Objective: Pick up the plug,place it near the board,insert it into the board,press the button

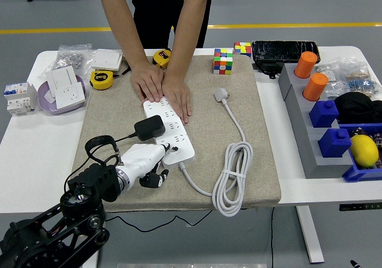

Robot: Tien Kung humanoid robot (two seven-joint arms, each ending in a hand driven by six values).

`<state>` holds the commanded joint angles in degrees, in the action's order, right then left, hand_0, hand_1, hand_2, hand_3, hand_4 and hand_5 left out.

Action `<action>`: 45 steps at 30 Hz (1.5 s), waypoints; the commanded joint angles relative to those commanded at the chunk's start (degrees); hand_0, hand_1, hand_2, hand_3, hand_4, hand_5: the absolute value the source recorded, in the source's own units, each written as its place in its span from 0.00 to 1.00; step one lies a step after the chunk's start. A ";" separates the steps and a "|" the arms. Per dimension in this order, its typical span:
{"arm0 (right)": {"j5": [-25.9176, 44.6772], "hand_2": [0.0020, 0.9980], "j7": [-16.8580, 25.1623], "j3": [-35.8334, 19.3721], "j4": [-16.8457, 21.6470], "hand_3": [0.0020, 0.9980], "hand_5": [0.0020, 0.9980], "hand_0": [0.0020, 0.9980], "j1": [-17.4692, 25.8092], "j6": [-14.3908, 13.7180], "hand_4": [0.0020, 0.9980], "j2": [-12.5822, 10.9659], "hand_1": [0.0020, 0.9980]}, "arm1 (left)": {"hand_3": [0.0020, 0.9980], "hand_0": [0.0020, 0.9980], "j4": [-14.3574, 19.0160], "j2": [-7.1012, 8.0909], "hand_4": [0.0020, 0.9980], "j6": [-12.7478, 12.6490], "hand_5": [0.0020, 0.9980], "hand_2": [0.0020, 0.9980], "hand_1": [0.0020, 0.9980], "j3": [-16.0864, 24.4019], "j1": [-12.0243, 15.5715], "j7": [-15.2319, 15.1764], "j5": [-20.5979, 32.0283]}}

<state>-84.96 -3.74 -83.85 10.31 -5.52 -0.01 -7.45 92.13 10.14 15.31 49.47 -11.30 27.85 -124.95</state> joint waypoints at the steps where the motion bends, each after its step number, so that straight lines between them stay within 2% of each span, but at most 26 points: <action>1: 0.01 0.74 -0.01 -0.02 0.00 0.77 1.00 0.91 -0.05 -0.01 1.00 0.01 0.76 | 0.77 0.16 0.01 0.03 0.51 0.08 0.00 0.15 0.05 -0.02 -0.05 -0.02 0.07; 5: -0.01 0.74 -0.03 -0.07 0.00 0.77 1.00 0.91 -0.07 -0.01 1.00 0.01 0.76 | 0.74 0.16 0.37 0.09 0.52 -0.44 0.00 0.15 0.05 0.06 -0.08 -0.37 0.05; 13: -0.05 0.74 -0.03 -0.19 0.00 0.77 1.00 0.91 -0.07 -0.05 1.00 -0.03 0.76 | 0.71 0.16 -0.71 0.12 0.53 1.60 0.00 0.15 0.05 -0.17 -0.20 0.41 0.17; 20: -0.12 0.74 -0.04 -0.26 0.00 0.77 1.00 0.91 -0.05 -0.03 1.00 -0.03 0.76 | 0.70 0.16 -1.60 -0.01 0.53 1.16 0.00 0.14 0.05 0.03 -0.08 0.28 -0.04; 23: -0.09 0.74 -0.04 -0.25 0.00 0.77 1.00 0.91 -0.13 -0.05 1.00 -0.04 0.77 | 0.69 0.17 -0.69 0.04 0.51 0.33 0.00 0.14 0.05 0.62 0.35 -0.20 -0.45; 27: -0.14 0.74 -0.10 -0.18 0.00 0.77 1.00 0.91 -0.06 0.00 1.00 -0.08 0.77 | 0.69 0.17 2.53 0.17 0.51 -0.75 0.00 0.14 0.05 2.72 0.98 -0.96 -1.38; 28: -0.12 0.74 -0.10 -0.13 0.00 0.77 1.00 0.91 -0.06 0.01 1.00 -0.07 0.76 | 0.62 0.23 2.98 0.23 0.45 -0.76 0.01 0.15 0.04 3.08 1.04 -0.98 -1.47; 31: 0.08 0.74 -0.06 0.11 0.00 0.77 1.00 0.91 -0.08 0.00 1.00 -0.03 0.76 | 0.62 0.23 4.77 0.70 0.45 -0.53 0.01 0.15 0.04 4.36 1.65 -1.09 -1.45; 33: 0.31 0.74 0.01 0.36 0.00 0.77 1.00 0.91 -0.10 -0.03 1.00 -0.02 0.76 | 0.62 0.23 6.59 1.20 0.45 -1.53 0.01 0.15 0.04 5.51 2.49 -2.12 -1.64; 34: 0.33 0.74 0.01 0.39 0.00 0.77 1.00 0.91 -0.08 -0.03 1.00 -0.02 0.76 | 0.65 0.52 7.35 1.36 0.66 -2.18 0.22 0.31 0.28 6.03 2.86 -2.66 -1.96; 39: 0.07 0.74 -0.09 0.21 0.00 0.77 1.00 0.91 0.05 0.01 1.00 -0.03 0.76 | 0.65 0.52 9.29 1.53 0.66 -4.46 0.22 0.31 0.28 8.01 4.03 -4.68 -2.71; 40: 0.07 0.74 -0.09 0.24 0.00 0.77 1.00 0.91 0.04 0.01 1.00 -0.05 0.76 | 0.71 0.96 9.36 1.51 0.75 -4.67 0.24 0.66 0.78 8.31 4.13 -4.89 -2.76; 45: 0.37 0.74 -0.03 0.53 0.00 0.77 1.00 0.91 -0.13 -0.03 1.00 -0.11 0.76 | 0.71 0.96 8.85 1.69 0.75 -4.75 0.24 0.66 0.78 8.47 4.11 -5.07 -2.27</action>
<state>-84.58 -3.77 -83.32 10.31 -5.65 -0.05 -7.56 100.98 11.83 10.55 57.93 -7.19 22.78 -127.22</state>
